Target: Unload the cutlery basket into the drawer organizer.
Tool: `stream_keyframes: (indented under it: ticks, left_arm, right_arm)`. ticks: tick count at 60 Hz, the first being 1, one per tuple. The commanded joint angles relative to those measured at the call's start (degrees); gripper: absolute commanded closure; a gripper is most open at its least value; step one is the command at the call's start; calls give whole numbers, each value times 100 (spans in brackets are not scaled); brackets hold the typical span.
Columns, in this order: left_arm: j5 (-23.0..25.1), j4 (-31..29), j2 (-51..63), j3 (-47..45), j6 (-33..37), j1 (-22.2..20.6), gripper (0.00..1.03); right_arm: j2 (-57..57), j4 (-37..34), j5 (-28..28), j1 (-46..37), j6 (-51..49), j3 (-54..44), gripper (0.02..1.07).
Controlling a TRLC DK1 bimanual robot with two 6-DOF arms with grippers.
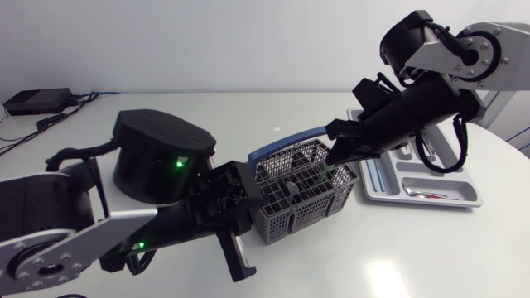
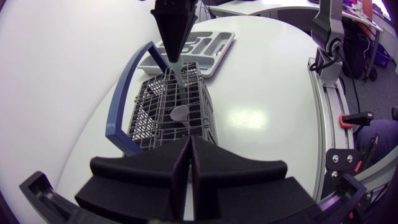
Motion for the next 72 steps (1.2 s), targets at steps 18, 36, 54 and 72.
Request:
stream_keyframes:
  ticks: [18, 36, 54, 72]
  left_arm:
    - [32, 72, 185, -38, 34, -30, 96]
    - [32, 72, 229, -29, 34, -21, 96]
    - [24, 46, 255, -20, 51, -21, 96]
    - [24, -42, 211, 15, 69, -56, 96]
  right_arm:
    - [-316, -416, -213, -182, -174, 320, 101]
    - [-676, -786, -415, -191, -271, 495, 102]
    - [-1203, -1172, -556, -182, -447, 618, 102]
    - [-1740, -1981, -310, -1457, -1273, 803, 102]
